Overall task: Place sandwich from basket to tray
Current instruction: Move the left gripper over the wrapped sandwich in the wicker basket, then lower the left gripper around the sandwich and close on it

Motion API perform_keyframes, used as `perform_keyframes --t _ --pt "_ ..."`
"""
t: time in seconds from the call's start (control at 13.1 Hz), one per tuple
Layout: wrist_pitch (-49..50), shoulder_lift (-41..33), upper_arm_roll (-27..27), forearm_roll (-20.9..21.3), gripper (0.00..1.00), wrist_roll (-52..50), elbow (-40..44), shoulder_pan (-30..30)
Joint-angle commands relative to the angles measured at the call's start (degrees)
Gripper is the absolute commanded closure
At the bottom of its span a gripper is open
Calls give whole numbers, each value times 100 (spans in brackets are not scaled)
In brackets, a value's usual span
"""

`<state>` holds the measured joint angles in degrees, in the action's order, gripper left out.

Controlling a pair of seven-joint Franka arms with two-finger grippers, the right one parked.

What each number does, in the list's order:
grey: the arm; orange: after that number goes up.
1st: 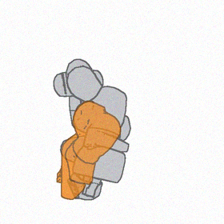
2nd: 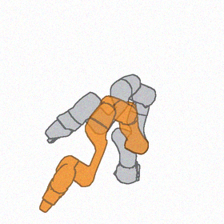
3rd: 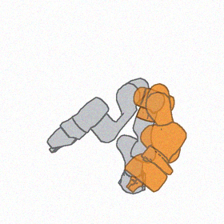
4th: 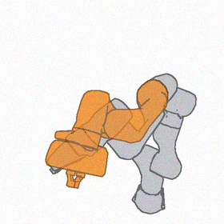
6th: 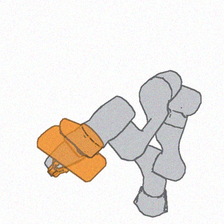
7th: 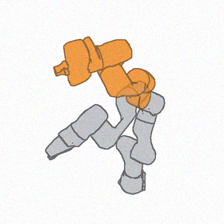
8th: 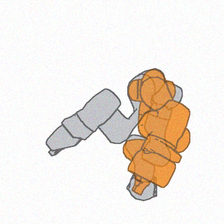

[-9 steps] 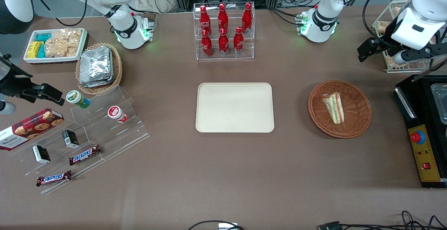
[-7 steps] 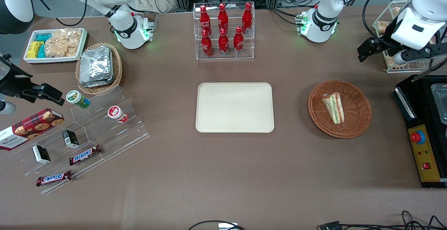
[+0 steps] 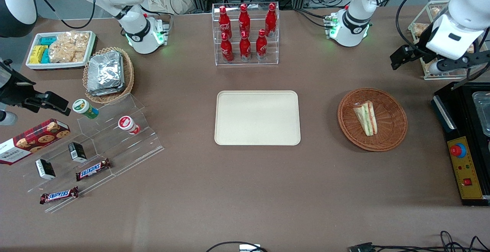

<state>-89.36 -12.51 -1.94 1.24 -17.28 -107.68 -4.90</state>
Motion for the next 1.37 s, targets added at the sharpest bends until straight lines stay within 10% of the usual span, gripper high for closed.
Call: perform_keyframes --t 0.0,0.84,1.3 --pt "-633 -24 53 -1 0 -100 -699 -37" --pt "-4517 1530 62 61 0 -373 -2942 -29" --pt "-4889 2226 219 570 0 -373 -2961 -29"
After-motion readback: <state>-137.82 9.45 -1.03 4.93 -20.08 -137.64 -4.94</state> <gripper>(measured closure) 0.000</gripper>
